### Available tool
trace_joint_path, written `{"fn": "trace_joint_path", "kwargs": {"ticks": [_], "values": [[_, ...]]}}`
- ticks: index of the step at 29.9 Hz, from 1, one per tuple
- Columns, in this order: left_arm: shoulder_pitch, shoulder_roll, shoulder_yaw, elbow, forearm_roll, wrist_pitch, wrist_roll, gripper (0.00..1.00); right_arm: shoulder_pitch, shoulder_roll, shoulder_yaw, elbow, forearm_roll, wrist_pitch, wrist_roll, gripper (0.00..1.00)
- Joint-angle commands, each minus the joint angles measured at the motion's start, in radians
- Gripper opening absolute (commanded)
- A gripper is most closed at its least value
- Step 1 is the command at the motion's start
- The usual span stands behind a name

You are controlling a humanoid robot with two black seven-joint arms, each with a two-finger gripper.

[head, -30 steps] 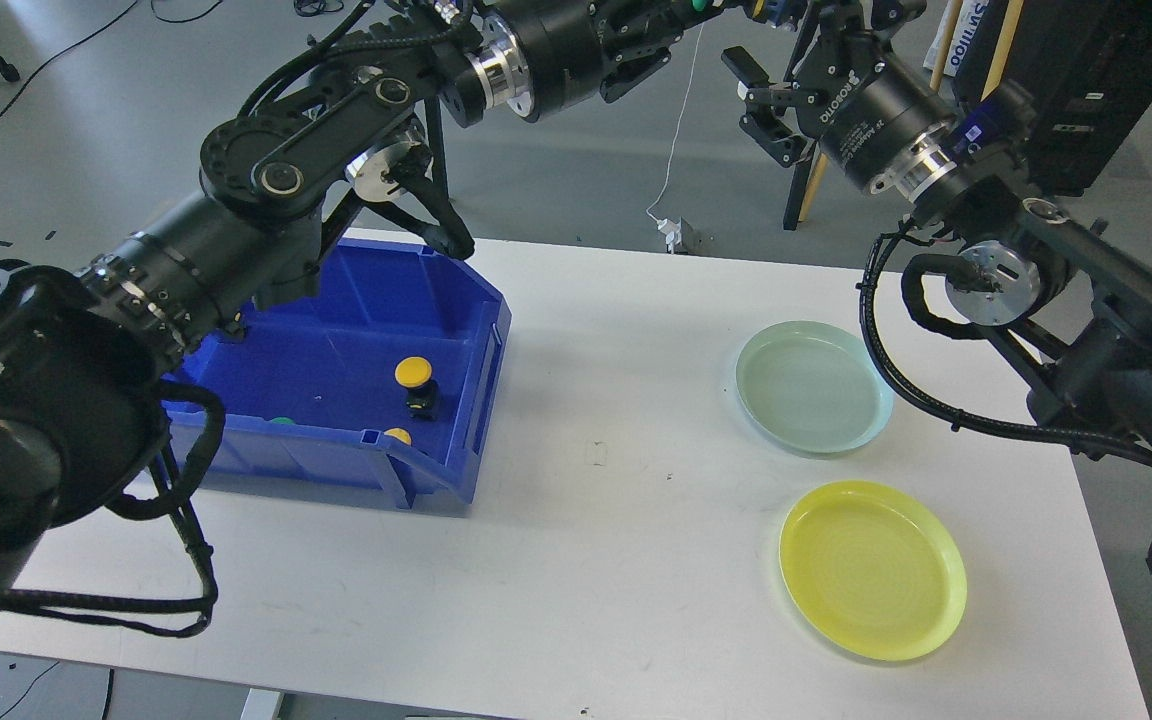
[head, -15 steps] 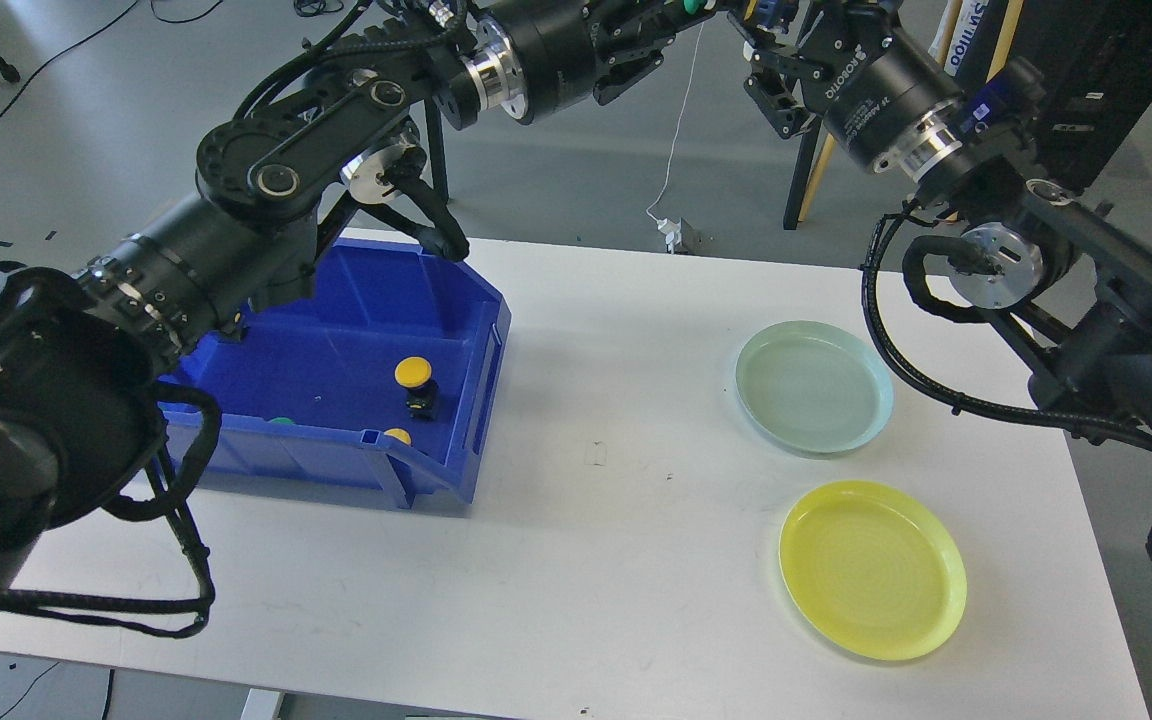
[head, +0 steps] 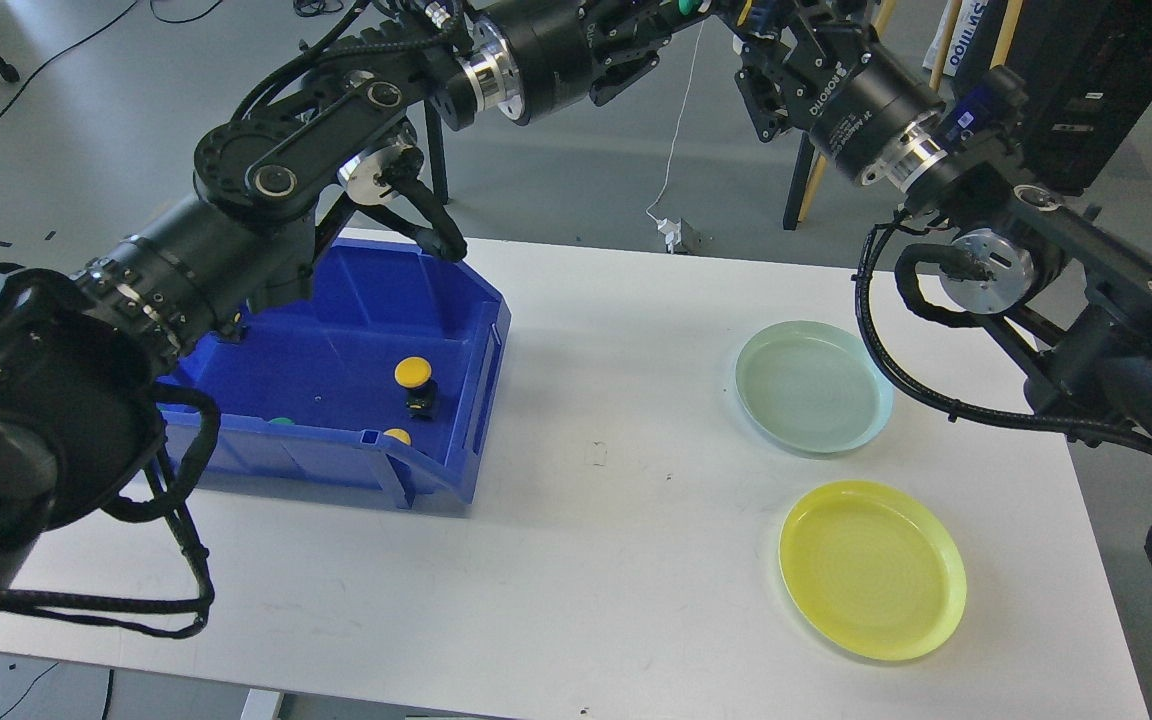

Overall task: Pass button and place on color plate
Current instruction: 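Carry the button with the right gripper and release it on the green plate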

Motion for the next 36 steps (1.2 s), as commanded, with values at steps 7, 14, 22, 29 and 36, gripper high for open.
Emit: {"fn": "trace_joint_path", "kwargs": {"ticks": [7, 14, 22, 29, 36], "values": [[0.0, 0.001, 0.008, 0.03, 0.004, 0.0, 0.003, 0.93, 0.008, -0.009, 0.0, -0.014, -0.006, 0.0, 0.001, 0.12], [-0.003, 0.016, 0.015, 0.03, 0.013, 0.0, -0.002, 0.99, 0.014, -0.017, 0.003, -0.037, -0.006, -0.002, -0.005, 0.12], [0.009, 0.15, 0.02, 0.013, 0.076, 0.0, -0.014, 0.99, -0.044, -0.174, -0.07, -0.081, -0.006, -0.002, -0.037, 0.13], [0.001, 0.233, 0.0, 0.013, 0.075, 0.0, -0.068, 0.99, -0.145, -0.228, -0.324, -0.106, -0.006, -0.011, -0.037, 0.14], [-0.008, 0.233, -0.017, 0.013, 0.073, 0.0, -0.076, 0.99, -0.213, -0.161, -0.419, -0.251, -0.009, -0.021, -0.033, 0.2]]}}
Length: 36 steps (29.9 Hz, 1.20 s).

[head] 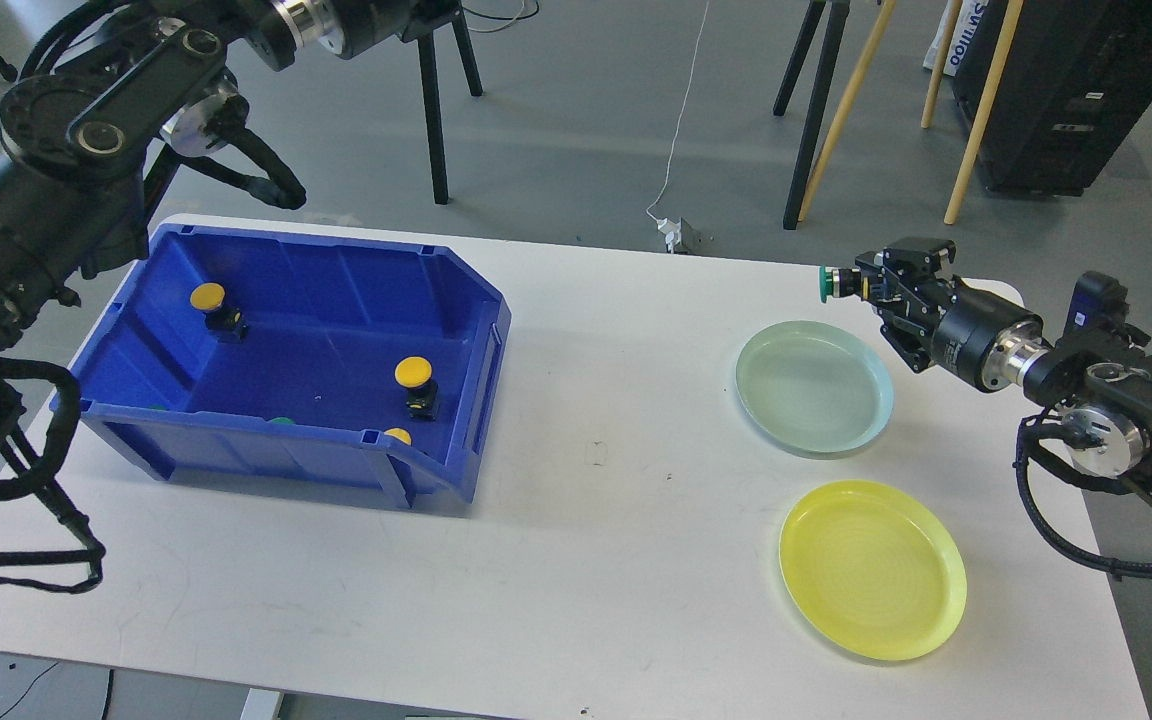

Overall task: Pass button and place on color plate
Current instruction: 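Carry the button with the right gripper and release it on the green plate, then withdraw the right gripper and move the left gripper to the bin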

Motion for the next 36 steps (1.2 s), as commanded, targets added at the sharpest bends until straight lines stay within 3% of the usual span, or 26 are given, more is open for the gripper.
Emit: {"fn": "trace_joint_path", "kwargs": {"ticks": [1, 6, 14, 22, 29, 36], "values": [[-0.003, -0.002, -0.003, 0.0, 0.0, 0.0, -0.001, 0.99, -0.031, 0.067, -0.044, -0.106, -0.002, 0.004, 0.0, 0.21], [-0.003, -0.004, -0.003, 0.0, 0.0, 0.0, -0.001, 0.99, -0.031, 0.151, -0.113, -0.217, 0.0, 0.007, 0.005, 0.26], [-0.003, 0.008, -0.002, 0.0, 0.0, 0.0, -0.003, 0.99, -0.026, 0.178, -0.118, -0.234, -0.002, -0.007, 0.003, 0.57], [-0.001, 0.01, 0.0, 0.0, -0.003, 0.0, 0.004, 0.99, -0.026, 0.164, -0.106, -0.232, 0.005, -0.005, 0.003, 0.78], [0.003, 0.022, 0.009, -0.001, 0.0, 0.0, 0.002, 0.97, -0.031, 0.106, -0.009, -0.223, 0.011, 0.001, 0.003, 0.84], [0.022, 0.161, 0.072, -0.121, 0.045, 0.0, 0.014, 0.97, -0.031, -0.017, 0.165, -0.22, 0.015, 0.059, -0.002, 0.96]]}}
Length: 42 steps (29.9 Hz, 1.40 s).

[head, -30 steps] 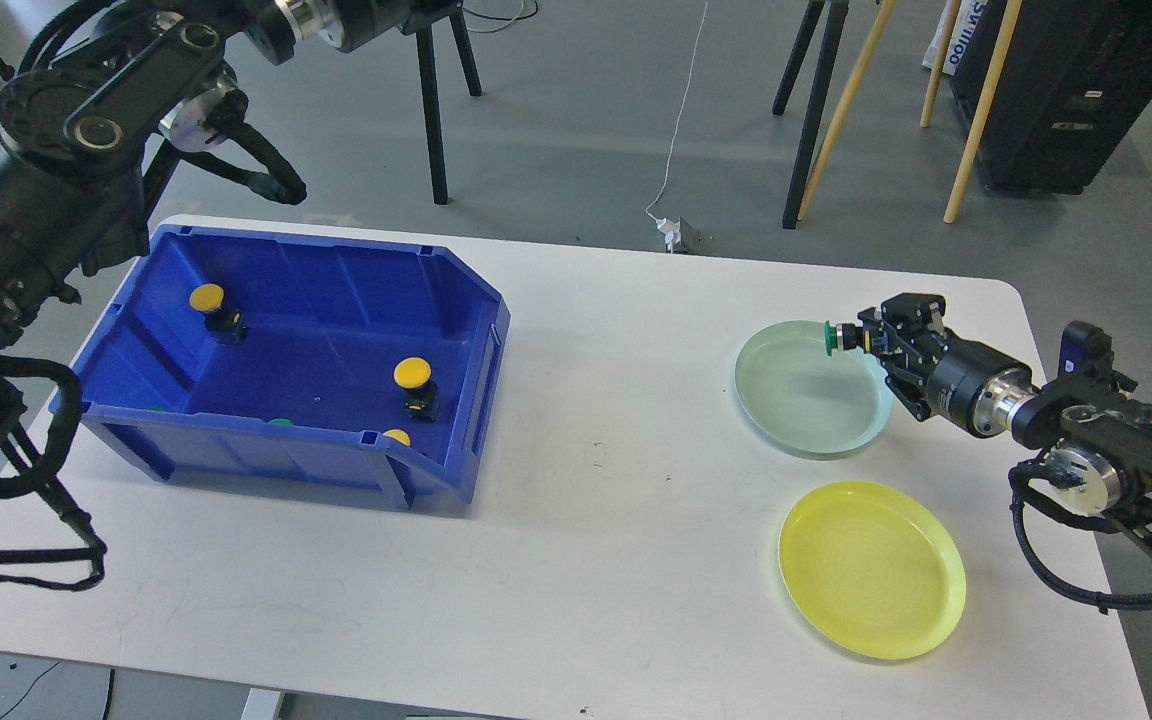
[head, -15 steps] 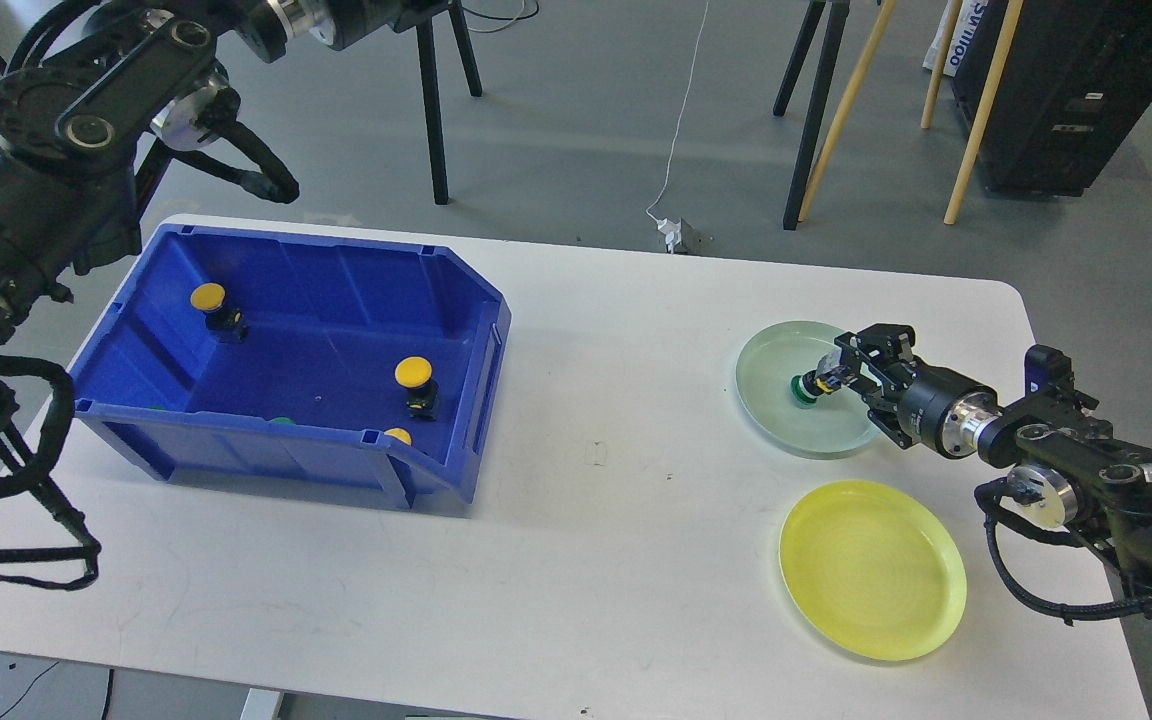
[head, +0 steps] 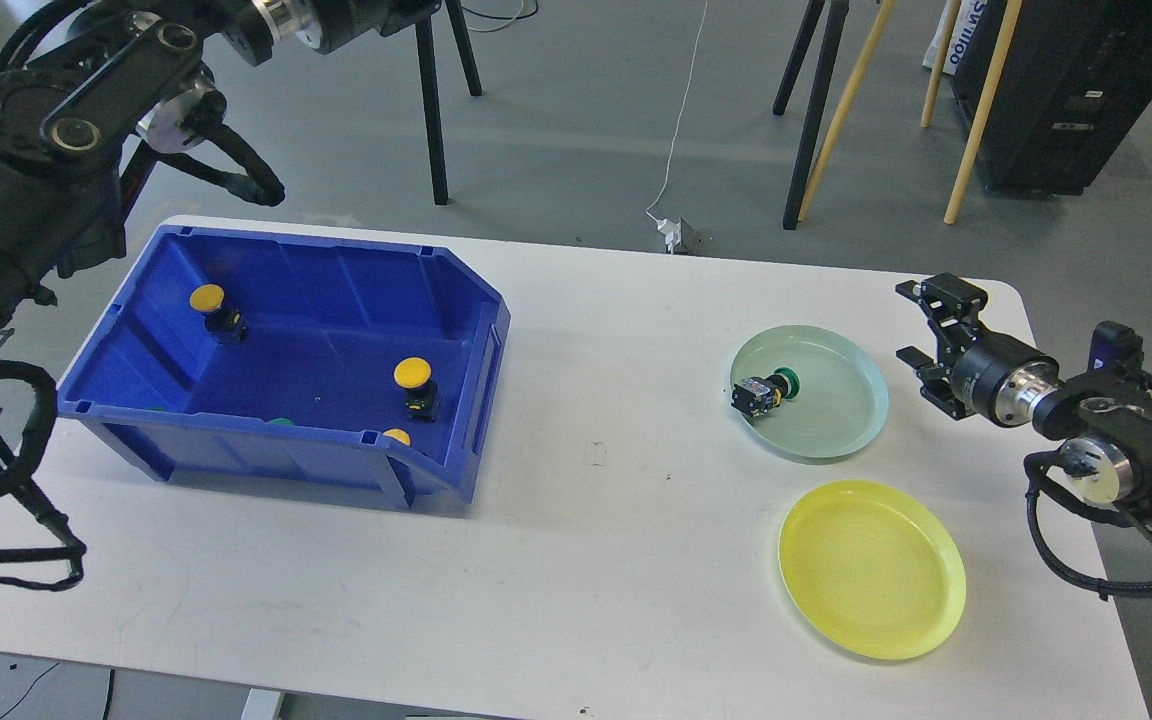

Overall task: Pass button and place on color plate
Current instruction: 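Withdraw the right gripper and move the left gripper to the bin, then grasp the yellow-capped button in the bin with the left gripper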

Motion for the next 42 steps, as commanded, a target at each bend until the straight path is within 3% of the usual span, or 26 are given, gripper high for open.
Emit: {"fn": "trace_joint_path", "kwargs": {"ticks": [1, 4, 9, 13, 16, 22, 27, 32, 42], "values": [[0.013, 0.093, 0.087, -0.087, 0.051, 0.0, 0.018, 0.96, 0.0, -0.076, 0.113, -0.001, 0.002, 0.072, -0.004, 0.97], [0.013, 0.202, 0.208, -0.201, 0.151, 0.0, 0.04, 0.96, 0.008, -0.124, 0.197, -0.009, 0.002, 0.13, -0.012, 0.99], [0.016, 0.361, 0.288, -0.399, 0.324, 0.0, 0.092, 0.95, 0.047, -0.19, 0.211, -0.01, 0.002, 0.141, -0.029, 0.99], [0.016, 0.444, 0.41, -0.545, 0.496, 0.0, 0.104, 0.96, 0.055, -0.24, 0.208, -0.007, 0.004, 0.146, -0.03, 0.99], [0.026, 0.446, 0.454, -0.572, 0.645, 0.0, 0.106, 0.96, 0.055, -0.259, 0.207, -0.01, 0.002, 0.172, -0.03, 0.99], [0.169, 0.308, 0.452, -0.538, 0.872, 0.0, 0.104, 0.96, 0.041, -0.302, 0.197, -0.015, 0.001, 0.189, -0.029, 0.99], [0.264, 0.182, 0.447, -0.395, 0.94, 0.0, 0.103, 0.96, 0.037, -0.319, 0.151, -0.052, -0.003, 0.221, -0.027, 0.99], [0.272, 0.107, 0.446, -0.277, 0.975, 0.0, 0.087, 0.96, 0.014, -0.319, 0.108, -0.068, -0.003, 0.236, -0.027, 0.99], [0.263, 0.03, 0.443, -0.15, 0.963, 0.0, 0.066, 0.96, -0.038, -0.319, 0.107, -0.067, 0.001, 0.233, -0.021, 0.99]]}}
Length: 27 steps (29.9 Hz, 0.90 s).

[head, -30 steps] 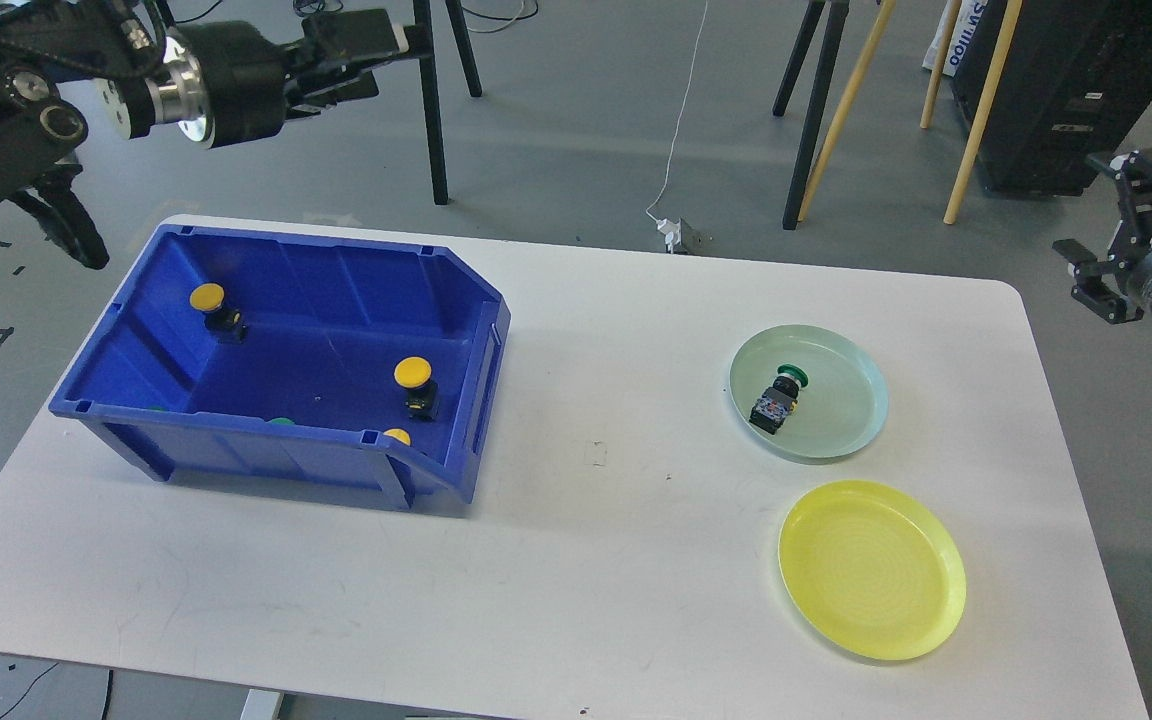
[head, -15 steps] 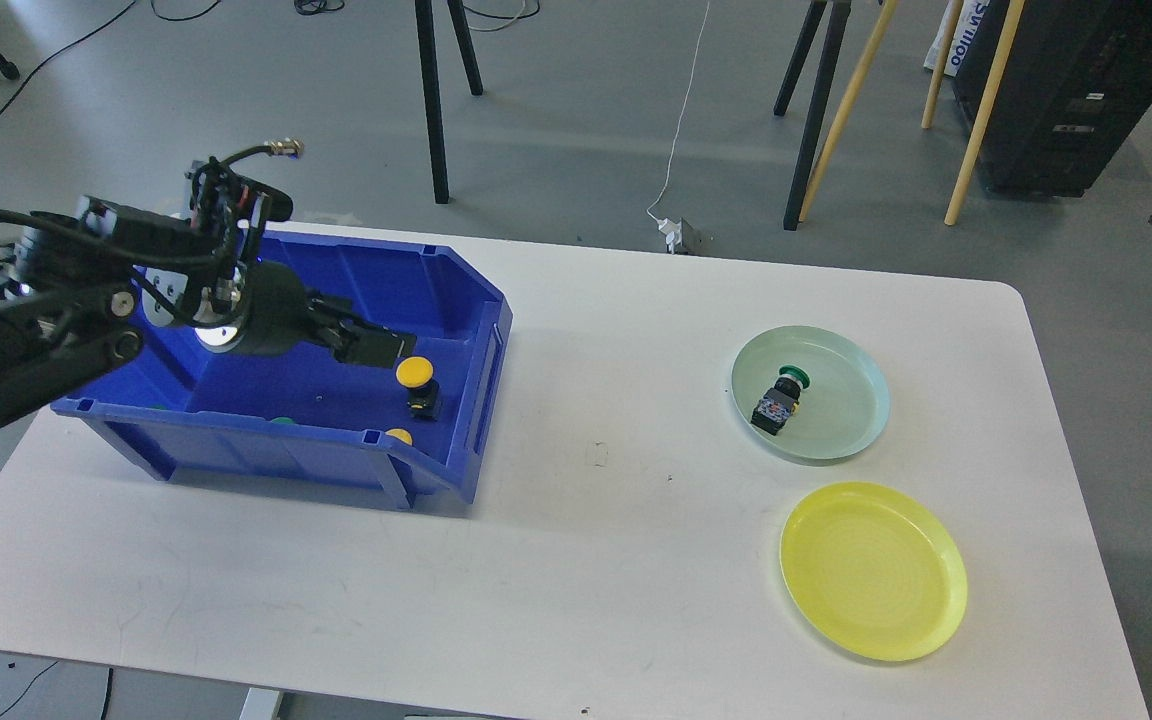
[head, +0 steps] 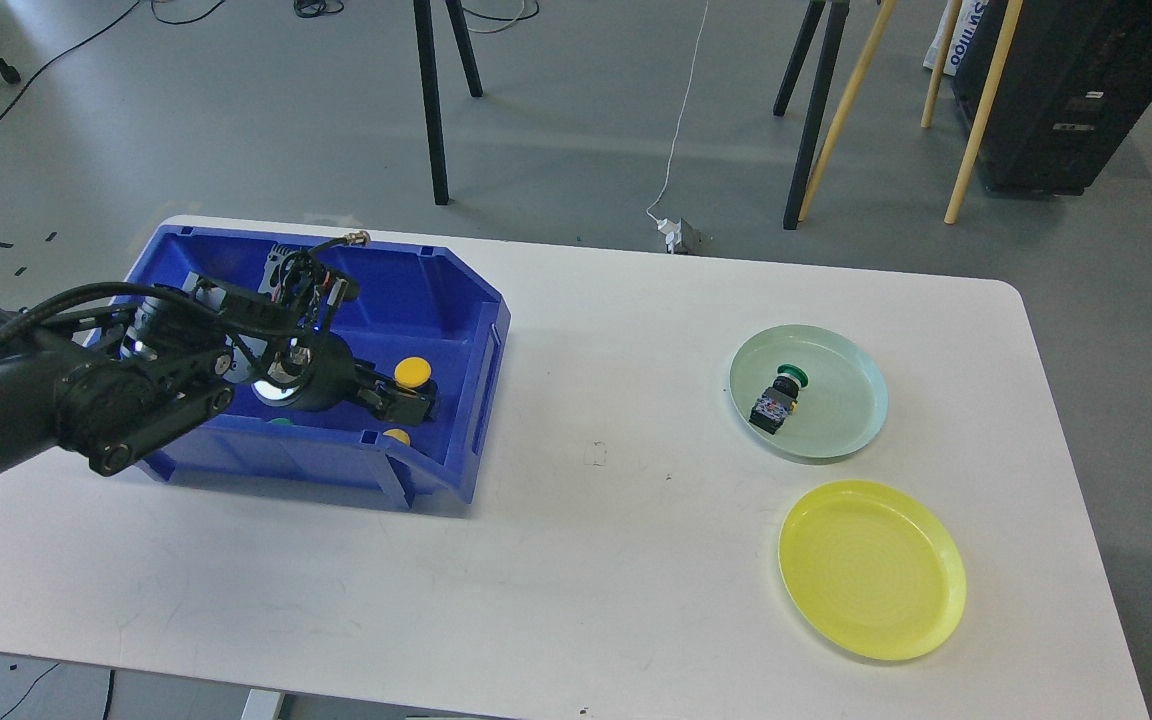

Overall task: Pass button and place on color plate
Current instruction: 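Grasp the yellow-capped button in the bin with the left gripper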

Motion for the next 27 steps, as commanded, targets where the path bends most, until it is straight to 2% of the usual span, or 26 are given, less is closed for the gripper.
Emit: {"fn": "trace_joint_path", "kwargs": {"ticks": [1, 8, 16, 17, 23, 27], "values": [[-0.002, -0.048, 0.001, 0.065, -0.002, 0.0, -0.009, 0.96, -0.016, 0.0, 0.001, 0.002, 0.0, -0.002, 0.003, 0.99], [-0.008, -0.106, 0.001, 0.125, -0.003, 0.0, -0.023, 0.92, -0.03, 0.0, 0.002, 0.003, 0.002, -0.003, 0.005, 0.99], [-0.008, -0.115, 0.007, 0.146, 0.003, 0.0, -0.024, 0.73, -0.031, 0.0, -0.001, 0.008, 0.002, -0.003, 0.008, 0.99], [-0.009, -0.115, 0.008, 0.148, 0.003, 0.0, -0.023, 0.69, -0.031, 0.0, -0.001, 0.008, 0.002, -0.003, 0.008, 0.98], [-0.011, -0.115, 0.007, 0.16, 0.006, 0.0, -0.023, 0.28, -0.033, 0.002, -0.004, 0.008, 0.0, -0.006, 0.008, 0.98], [-0.013, -0.115, 0.005, 0.16, 0.005, 0.0, -0.023, 0.18, -0.034, 0.006, -0.005, 0.008, 0.0, -0.007, 0.008, 0.98]]}}
